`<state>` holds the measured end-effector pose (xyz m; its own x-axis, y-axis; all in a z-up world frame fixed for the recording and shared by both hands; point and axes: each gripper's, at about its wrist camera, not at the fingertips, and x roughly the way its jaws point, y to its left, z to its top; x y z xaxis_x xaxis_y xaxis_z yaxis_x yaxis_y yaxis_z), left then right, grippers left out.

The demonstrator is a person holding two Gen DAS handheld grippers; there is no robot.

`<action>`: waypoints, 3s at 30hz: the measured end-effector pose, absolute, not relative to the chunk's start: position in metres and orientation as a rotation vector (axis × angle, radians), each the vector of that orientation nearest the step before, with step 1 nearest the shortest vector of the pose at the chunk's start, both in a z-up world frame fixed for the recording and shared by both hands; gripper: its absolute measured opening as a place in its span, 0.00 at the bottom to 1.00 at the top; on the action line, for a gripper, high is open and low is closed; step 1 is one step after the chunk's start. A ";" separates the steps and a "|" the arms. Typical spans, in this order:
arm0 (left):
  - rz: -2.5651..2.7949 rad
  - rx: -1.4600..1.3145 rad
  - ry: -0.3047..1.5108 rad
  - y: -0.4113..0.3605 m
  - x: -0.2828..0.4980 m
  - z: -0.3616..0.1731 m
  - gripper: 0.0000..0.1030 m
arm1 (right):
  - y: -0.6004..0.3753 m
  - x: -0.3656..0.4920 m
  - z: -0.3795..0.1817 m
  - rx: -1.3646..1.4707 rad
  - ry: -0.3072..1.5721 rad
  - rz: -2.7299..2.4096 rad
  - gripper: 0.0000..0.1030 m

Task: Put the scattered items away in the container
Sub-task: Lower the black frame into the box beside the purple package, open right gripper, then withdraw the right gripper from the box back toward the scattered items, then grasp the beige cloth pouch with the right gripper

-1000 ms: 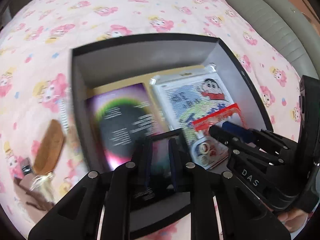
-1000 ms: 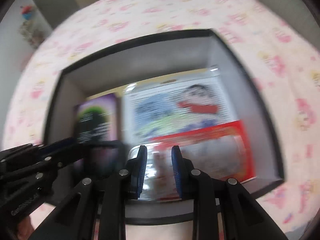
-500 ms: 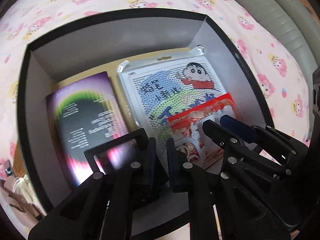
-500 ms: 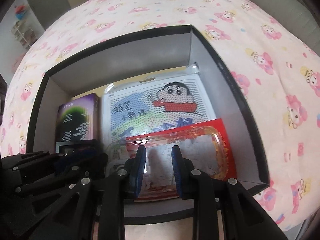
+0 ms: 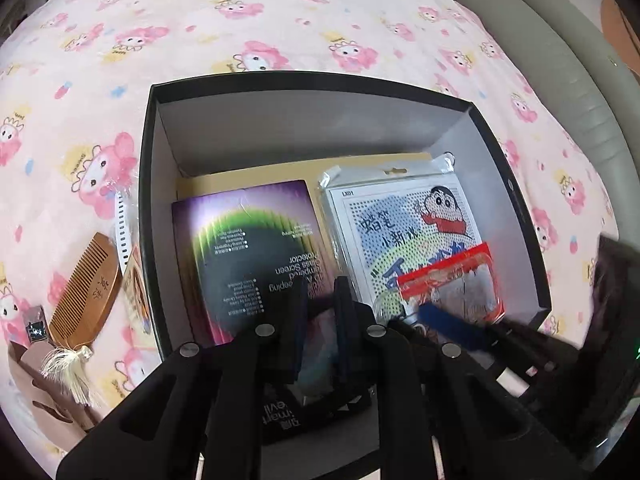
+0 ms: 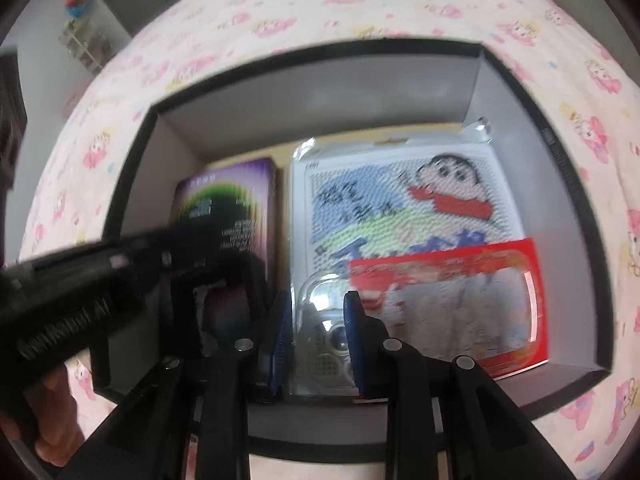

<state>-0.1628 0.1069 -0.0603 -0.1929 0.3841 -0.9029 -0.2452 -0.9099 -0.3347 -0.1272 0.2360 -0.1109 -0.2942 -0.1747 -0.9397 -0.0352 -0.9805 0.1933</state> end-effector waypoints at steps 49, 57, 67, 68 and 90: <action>2.117 -1.598 -0.230 0.119 -0.122 -0.041 0.36 | 0.265 -0.082 -0.050 1.724 -0.249 -2.687 0.50; 2.233 -1.347 -0.199 0.107 -0.075 -0.003 0.45 | 0.265 -0.037 -0.014 1.557 -0.374 -2.871 0.58; 2.278 -1.326 -0.148 0.071 -0.020 0.003 0.47 | 0.223 0.005 0.001 1.516 -0.255 -2.852 0.59; 2.290 -1.328 -0.151 0.063 -0.013 0.003 0.47 | 0.214 0.009 0.001 1.510 -0.223 -2.842 0.59; 2.458 -1.592 -0.560 -0.128 -0.021 -0.107 0.51 | 0.028 -0.017 -0.112 1.621 -0.067 -2.275 0.59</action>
